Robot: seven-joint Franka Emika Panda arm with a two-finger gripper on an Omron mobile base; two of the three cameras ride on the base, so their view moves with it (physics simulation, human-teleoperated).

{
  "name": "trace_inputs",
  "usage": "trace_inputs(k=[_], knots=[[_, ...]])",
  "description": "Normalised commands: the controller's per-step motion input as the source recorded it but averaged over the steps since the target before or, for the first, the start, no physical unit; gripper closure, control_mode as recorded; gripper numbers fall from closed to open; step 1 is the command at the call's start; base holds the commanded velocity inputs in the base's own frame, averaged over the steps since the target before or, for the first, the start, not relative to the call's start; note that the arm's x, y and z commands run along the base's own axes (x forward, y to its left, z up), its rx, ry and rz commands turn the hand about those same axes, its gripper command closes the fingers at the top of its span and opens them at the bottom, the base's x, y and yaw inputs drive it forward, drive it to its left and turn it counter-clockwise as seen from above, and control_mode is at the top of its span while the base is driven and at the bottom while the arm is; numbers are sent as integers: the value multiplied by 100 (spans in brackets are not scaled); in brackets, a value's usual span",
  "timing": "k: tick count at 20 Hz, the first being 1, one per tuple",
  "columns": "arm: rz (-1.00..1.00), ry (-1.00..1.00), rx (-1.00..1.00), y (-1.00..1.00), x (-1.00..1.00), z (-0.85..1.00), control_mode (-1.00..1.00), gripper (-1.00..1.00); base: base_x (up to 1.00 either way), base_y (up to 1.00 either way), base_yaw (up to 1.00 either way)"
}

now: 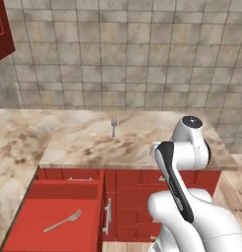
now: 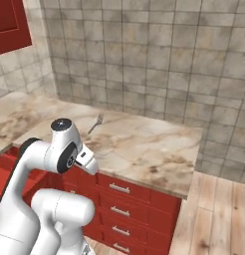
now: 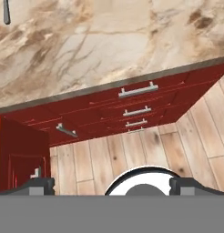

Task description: Organize the utensils by type. Pick up the wooden spoons from the counter and place them in the open cabinet. Then pick up the metallic utensils from the counter and place them in the open drawer.

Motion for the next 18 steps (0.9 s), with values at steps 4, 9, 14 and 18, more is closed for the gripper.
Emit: trace_inputs(k=[4, 9, 14, 18], knots=[[0, 0, 0, 0, 0, 0, 100, -100, 55, -47, 10], [0, 0, 0, 0, 0, 0, 100, -100, 63, -32, 8], [0, 0, 0, 0, 0, 0, 100, -100, 47, -20, 3], [0, 0, 0, 0, 0, 0, 100, -100, 44, -12, 0]])
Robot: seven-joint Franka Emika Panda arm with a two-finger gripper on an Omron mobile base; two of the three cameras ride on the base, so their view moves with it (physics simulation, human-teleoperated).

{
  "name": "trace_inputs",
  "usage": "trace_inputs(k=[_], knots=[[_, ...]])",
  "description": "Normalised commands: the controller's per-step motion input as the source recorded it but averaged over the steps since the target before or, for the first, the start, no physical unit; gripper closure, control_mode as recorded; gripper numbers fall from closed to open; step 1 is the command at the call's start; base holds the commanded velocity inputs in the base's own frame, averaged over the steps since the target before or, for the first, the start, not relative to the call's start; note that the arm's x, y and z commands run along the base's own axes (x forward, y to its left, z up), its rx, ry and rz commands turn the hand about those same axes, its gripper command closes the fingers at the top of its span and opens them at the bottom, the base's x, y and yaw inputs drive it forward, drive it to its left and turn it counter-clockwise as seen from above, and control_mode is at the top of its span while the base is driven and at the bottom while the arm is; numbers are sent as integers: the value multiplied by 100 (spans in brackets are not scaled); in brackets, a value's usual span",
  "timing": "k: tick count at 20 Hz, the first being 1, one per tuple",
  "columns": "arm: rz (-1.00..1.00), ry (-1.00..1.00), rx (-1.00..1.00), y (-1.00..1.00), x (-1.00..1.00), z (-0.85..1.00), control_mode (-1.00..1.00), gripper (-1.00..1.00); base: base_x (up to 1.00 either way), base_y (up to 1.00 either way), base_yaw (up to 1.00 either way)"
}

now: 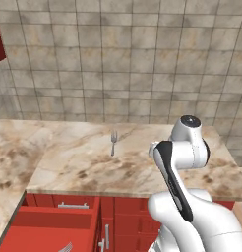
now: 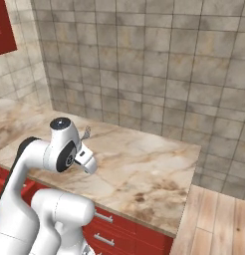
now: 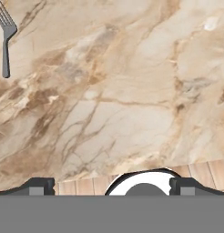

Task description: Organize the utensils by type. Pick up the wooden spoons from the counter and place them in the open cabinet. Then pick up the metallic utensils from the counter and place them in the open drawer.

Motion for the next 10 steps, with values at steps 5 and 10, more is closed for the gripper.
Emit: trace_inputs(k=[5, 10], knots=[[0, 0, 0, 0, 0, 0, 100, -100, 8, -2, 0], [0, 0, 0, 0, 0, 0, 100, -100, 0, 0, 0]])
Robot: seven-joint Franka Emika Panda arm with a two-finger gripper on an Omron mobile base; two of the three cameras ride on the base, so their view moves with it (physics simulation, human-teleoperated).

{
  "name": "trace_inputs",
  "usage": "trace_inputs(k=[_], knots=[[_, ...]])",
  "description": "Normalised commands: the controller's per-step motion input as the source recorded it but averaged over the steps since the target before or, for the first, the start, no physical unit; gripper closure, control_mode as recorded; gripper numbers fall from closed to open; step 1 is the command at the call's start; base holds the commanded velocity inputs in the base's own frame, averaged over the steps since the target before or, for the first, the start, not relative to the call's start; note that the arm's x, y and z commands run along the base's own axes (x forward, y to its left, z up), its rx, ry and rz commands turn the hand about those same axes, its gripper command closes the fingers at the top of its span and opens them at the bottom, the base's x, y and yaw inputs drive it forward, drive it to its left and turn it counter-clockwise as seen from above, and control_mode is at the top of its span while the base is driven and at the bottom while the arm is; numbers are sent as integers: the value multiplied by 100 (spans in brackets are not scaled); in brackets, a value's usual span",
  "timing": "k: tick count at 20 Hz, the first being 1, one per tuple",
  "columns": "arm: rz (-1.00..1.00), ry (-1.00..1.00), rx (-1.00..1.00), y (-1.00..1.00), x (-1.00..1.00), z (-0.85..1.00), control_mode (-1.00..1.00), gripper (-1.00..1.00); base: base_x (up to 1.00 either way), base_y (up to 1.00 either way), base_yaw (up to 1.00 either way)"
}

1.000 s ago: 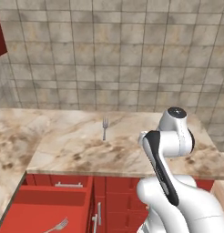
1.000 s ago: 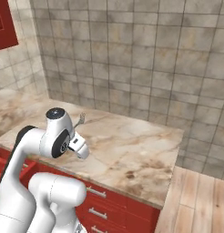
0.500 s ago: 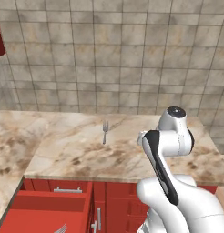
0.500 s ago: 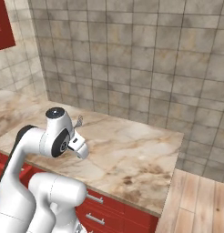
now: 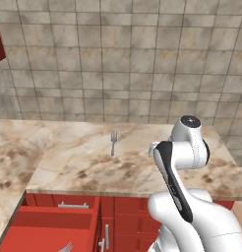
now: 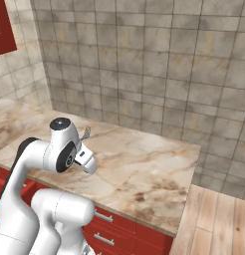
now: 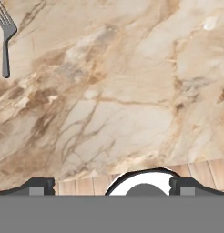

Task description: Organize the utensils by type. Pick up the wooden spoons from the counter and place them in the open cabinet. Then pick up the metallic utensils from the counter and place them in the open drawer.

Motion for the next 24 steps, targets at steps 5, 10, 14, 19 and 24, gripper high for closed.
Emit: trace_inputs(k=[5, 10, 14, 19, 24], knots=[[0, 0, 0, 0, 0, 0, 100, -100, 8, 1, 0], [0, 1, 4, 0, 39, 0, -100, -100, 14, 1, 0], [0, 0, 2, 7, 78, 0, -100, -100, 0, 0, 0], [3, -1, 0, 16, 81, 0, -100, -100, 0, 0, 0], [4, 0, 0, 21, 85, 0, -100, -100, 0, 0, 0]])
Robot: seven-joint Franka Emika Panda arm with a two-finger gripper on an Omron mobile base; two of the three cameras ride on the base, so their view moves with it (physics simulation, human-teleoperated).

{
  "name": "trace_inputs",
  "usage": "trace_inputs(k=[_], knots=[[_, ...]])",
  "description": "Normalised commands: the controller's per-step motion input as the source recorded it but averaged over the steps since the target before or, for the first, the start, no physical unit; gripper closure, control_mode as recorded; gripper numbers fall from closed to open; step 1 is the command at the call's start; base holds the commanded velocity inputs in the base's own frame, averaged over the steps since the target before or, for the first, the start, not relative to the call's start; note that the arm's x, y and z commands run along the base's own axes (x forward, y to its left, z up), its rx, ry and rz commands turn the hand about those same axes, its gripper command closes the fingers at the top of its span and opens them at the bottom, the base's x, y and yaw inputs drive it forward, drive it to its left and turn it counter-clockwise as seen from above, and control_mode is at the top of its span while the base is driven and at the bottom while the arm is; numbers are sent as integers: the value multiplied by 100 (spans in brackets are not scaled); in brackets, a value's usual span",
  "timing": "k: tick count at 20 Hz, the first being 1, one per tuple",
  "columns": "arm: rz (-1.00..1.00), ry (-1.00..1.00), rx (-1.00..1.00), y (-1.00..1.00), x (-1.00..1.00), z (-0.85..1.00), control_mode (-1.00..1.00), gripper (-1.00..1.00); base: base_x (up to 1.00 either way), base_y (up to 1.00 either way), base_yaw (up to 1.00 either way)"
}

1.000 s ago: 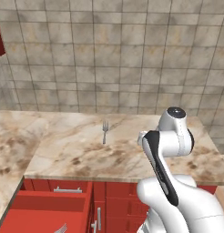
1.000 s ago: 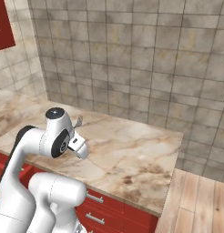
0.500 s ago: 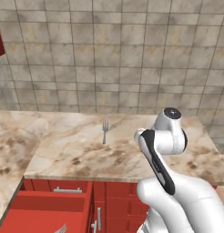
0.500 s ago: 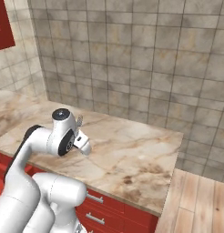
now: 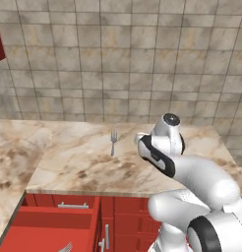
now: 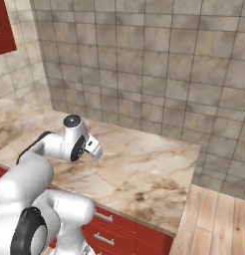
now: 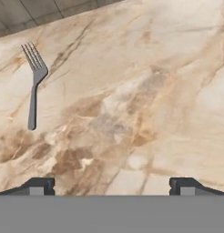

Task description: Organize the utensils by type. Pick up the wooden spoons from the counter and place them in the open cabinet. Then pick up the metallic utensils from the counter and place them in the open drawer.

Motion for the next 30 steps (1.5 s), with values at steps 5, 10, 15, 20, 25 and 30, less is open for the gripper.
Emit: trace_inputs(k=[5, 10, 15, 20, 25, 30], knots=[[2, 3, 0, 26, 78, 0, -100, -100, 0, 0, 0], [5, 5, 0, 32, 75, 0, -100, -100, 0, 0, 0], [5, 15, 0, 42, 67, 0, -100, -100, 0, 0, 0], [4, 23, 0, 32, 56, -4, -100, -100, 0, 0, 0], [0, 23, -1, 31, 37, -22, -100, -100, 0, 0, 0], [0, 15, -9, 28, 34, -27, -100, -100, 0, 0, 0]])
